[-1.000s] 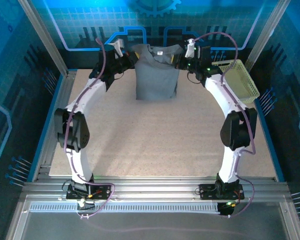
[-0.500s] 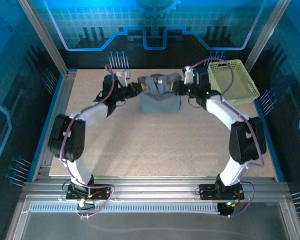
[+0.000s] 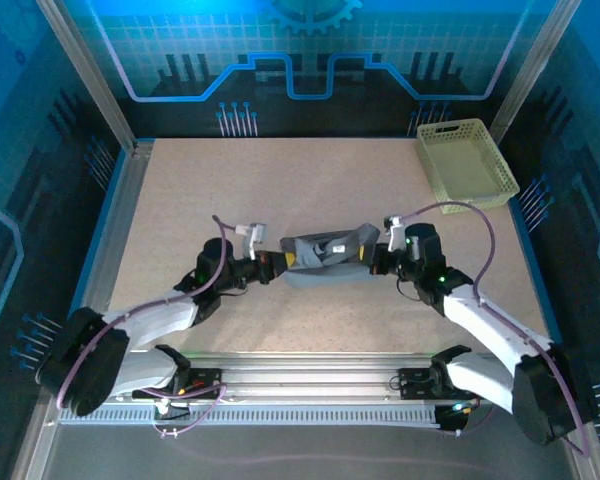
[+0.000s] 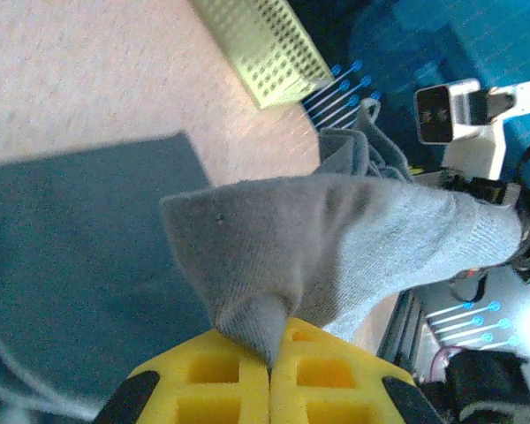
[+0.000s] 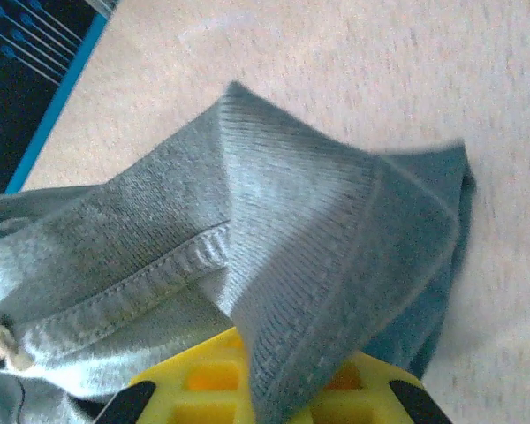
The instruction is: Fold the inside-out t-shirt
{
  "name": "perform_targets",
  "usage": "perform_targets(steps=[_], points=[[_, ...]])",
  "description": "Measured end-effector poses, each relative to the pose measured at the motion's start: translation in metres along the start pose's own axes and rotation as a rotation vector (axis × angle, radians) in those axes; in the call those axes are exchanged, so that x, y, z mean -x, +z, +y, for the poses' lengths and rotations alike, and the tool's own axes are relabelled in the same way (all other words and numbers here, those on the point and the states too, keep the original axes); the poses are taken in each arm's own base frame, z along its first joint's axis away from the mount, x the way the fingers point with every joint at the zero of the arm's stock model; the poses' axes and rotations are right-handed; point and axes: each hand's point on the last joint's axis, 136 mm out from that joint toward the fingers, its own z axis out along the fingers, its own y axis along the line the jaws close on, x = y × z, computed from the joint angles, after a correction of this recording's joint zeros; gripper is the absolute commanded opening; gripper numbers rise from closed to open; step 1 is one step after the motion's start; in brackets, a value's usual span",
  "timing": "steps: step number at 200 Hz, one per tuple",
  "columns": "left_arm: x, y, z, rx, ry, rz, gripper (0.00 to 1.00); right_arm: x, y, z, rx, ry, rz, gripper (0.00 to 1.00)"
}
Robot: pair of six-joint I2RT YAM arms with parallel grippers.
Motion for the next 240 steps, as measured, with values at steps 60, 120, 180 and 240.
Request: perform_targets(steps=[60, 120, 180, 240], points=[[-0.007, -0.003, 0.028, 0.201, -0.082, -0.003, 0.0, -0.005, 0.005, -0.002, -0.063, 0.04, 0.064, 0.0], [0.037, 0.029, 0.054, 0.399, -0.115, -0.04, 0.0, 0.04, 0.044, -0.009, -0.19, 0.044, 0.115, 0.0], [0.021, 0.044, 0.109, 0.589, -0.225, 0.026, 0.0, 0.028, 0.082, -0.038, -0.307, 0.054, 0.234, 0.0], [0.018, 0.049, 0.129, 0.638, -0.301, 0.03, 0.33, 0.029, 0.098, -0.048, -0.347, 0.022, 0.268, 0.34]])
